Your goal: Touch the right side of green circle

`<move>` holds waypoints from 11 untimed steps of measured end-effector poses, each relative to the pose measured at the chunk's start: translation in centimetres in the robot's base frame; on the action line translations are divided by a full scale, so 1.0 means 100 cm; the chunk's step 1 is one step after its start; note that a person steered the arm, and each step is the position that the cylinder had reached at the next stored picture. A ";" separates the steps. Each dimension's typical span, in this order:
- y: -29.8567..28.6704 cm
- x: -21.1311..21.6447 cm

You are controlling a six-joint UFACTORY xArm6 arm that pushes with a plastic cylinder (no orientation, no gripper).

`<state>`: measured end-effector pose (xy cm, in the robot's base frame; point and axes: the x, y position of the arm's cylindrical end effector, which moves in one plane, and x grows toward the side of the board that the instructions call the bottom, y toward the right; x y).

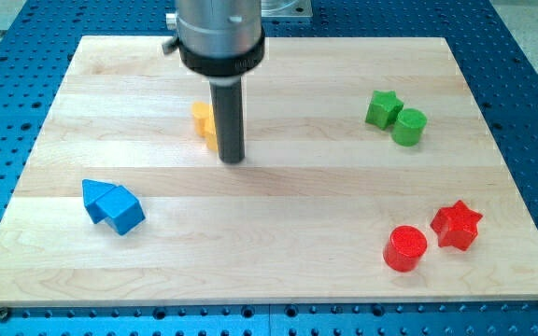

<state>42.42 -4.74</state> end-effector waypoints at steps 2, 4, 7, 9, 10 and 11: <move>0.080 0.005; 0.092 0.013; 0.133 0.063; 0.218 0.015; 0.267 0.005; 0.269 0.003</move>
